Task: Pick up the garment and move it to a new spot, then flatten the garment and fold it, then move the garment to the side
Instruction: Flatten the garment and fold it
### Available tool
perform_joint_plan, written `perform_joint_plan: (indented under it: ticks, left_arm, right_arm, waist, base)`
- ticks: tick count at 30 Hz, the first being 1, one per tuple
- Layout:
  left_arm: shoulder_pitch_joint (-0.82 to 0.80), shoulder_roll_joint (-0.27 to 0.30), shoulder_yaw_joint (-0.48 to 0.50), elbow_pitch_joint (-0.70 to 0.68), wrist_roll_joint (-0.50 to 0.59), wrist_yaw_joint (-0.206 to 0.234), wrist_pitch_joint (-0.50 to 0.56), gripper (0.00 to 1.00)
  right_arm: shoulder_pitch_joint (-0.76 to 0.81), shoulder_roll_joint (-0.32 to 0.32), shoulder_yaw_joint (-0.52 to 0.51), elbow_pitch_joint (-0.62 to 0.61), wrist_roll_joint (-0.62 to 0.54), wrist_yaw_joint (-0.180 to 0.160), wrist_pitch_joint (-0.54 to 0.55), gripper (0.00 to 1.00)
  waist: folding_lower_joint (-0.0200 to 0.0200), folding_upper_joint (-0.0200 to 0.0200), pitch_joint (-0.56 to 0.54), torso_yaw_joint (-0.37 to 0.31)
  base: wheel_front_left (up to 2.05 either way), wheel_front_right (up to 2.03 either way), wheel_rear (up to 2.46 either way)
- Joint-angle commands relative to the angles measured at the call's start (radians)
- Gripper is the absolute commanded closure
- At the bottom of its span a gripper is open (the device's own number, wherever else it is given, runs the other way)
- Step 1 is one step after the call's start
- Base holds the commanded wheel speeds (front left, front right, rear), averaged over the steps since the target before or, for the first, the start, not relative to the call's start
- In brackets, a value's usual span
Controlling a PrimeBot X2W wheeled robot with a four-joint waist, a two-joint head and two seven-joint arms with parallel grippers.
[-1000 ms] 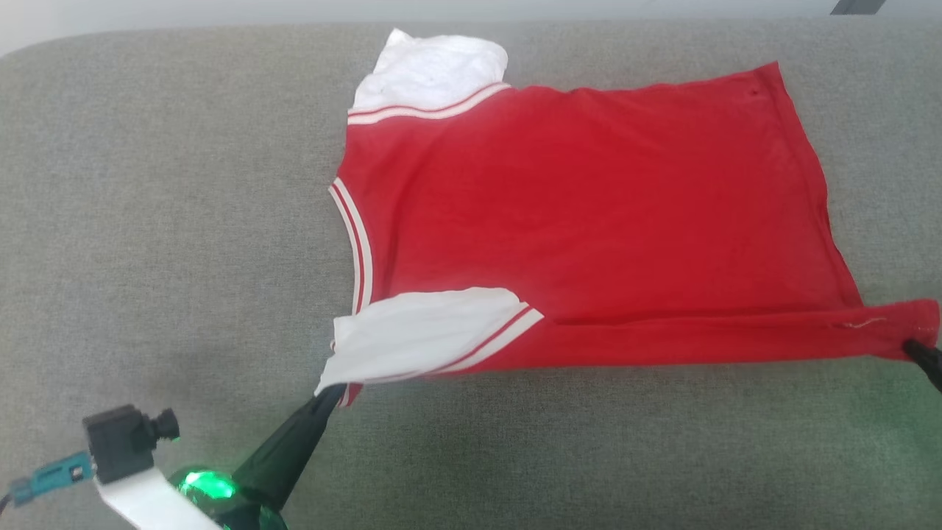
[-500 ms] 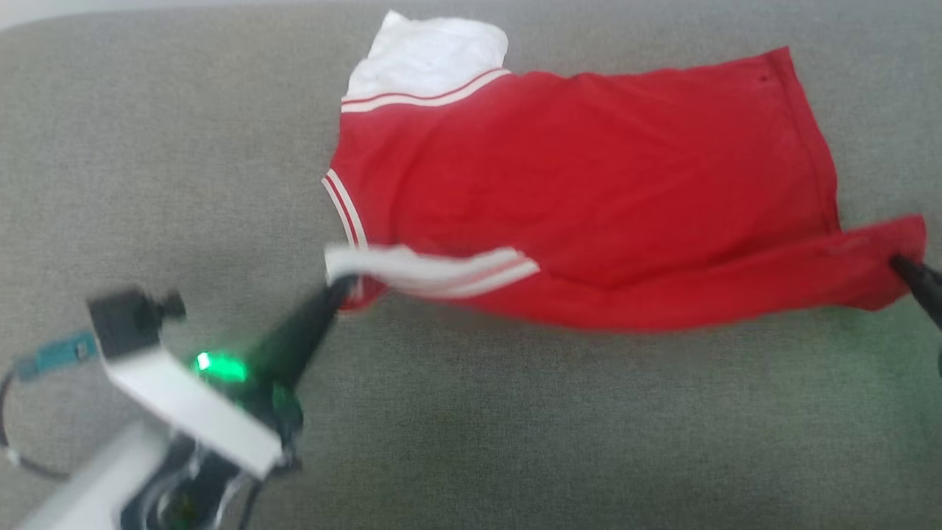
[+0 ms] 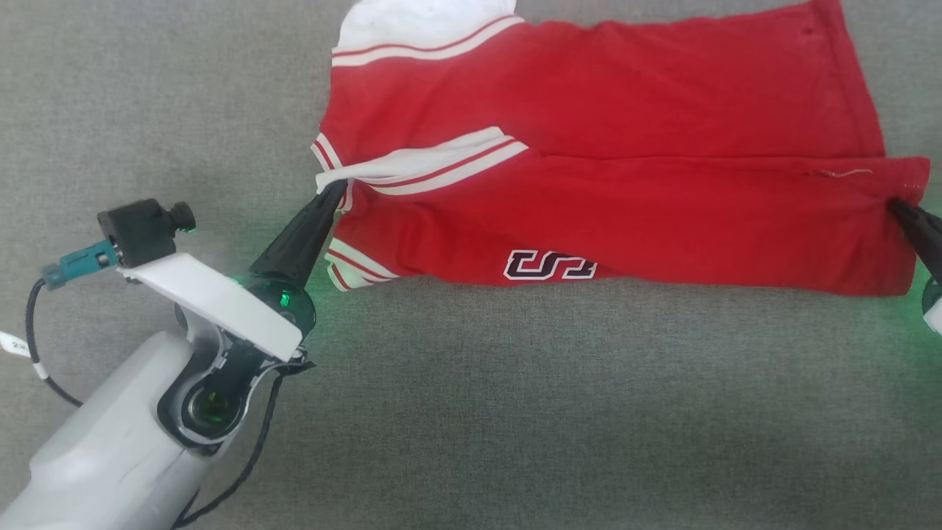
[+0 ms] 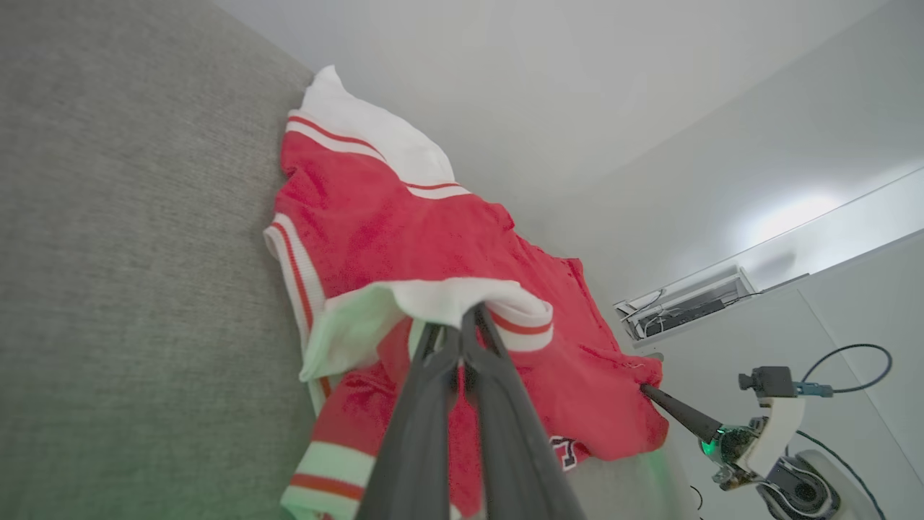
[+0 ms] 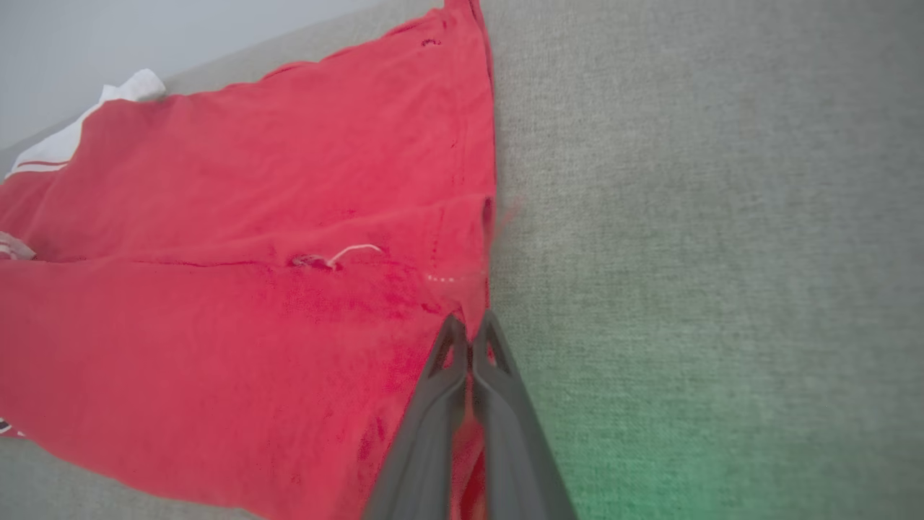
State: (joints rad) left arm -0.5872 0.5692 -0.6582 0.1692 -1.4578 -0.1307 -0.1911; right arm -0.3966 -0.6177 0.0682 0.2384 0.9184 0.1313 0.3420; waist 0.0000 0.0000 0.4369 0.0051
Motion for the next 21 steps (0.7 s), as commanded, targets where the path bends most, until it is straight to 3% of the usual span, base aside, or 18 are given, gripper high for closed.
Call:
perform_joint_plan:
  ticks: [1,14,15,16,17,18,19,21]
  left_arm:
    - [-0.022,0.003,-0.009,0.023,0.014,0.001,-0.006,1.0]
    - [-0.103,0.017,-0.154,0.195,0.097,0.002,-0.008,1.0]
    - [-0.113,0.019,-0.182,0.22,0.112,0.002,-0.007,0.88]
    - [-0.113,0.019,-0.182,0.22,0.112,0.002,-0.007,0.88]
    - [-0.119,0.022,-0.196,0.234,0.122,0.002,-0.008,0.6]
    - [-0.124,0.028,-0.208,0.246,0.134,0.003,-0.011,0.15]
    - [-0.128,0.029,-0.215,0.254,0.131,0.003,-0.014,0.0]
    - [-0.142,0.033,-0.231,0.261,0.139,0.003,-0.021,0.0]
  right_arm:
    - [-0.025,0.005,0.011,0.013,-0.007,-0.001,-0.017,1.0]
    - [-0.114,-0.011,0.12,0.102,-0.037,-0.002,-0.109,1.0]
    - [-0.121,-0.016,0.138,0.114,-0.041,-0.002,-0.126,0.94]
    - [-0.121,-0.016,0.138,0.114,-0.041,-0.002,-0.126,0.94]
    - [-0.123,-0.019,0.148,0.12,-0.043,-0.002,-0.131,0.73]
    - [-0.125,-0.024,0.154,0.123,-0.047,-0.002,-0.139,0.37]
    - [-0.127,-0.029,0.162,0.126,-0.053,-0.002,-0.152,0.0]
    - [-0.125,-0.036,0.168,0.128,-0.063,-0.002,-0.183,0.0]
  waist:
    - [0.0,0.0,0.019,0.0]
    - [0.0,0.0,0.065,0.0]
    - [0.0,0.0,0.06,0.0]
    - [0.0,0.0,0.06,0.0]
    - [0.0,0.0,0.055,0.0]
    - [0.0,0.0,0.048,0.0]
    - [0.0,0.0,0.04,0.0]
    - [0.0,0.0,0.02,0.003]
  base:
    - [0.0,0.0,0.0]
    - [0.0,0.0,0.0]
    - [0.0,0.0,0.0]
    - [0.0,0.0,0.0]
    - [0.0,0.0,0.0]
    - [0.0,0.0,0.0]
    - [0.0,0.0,0.0]
    - [0.0,0.0,0.0]
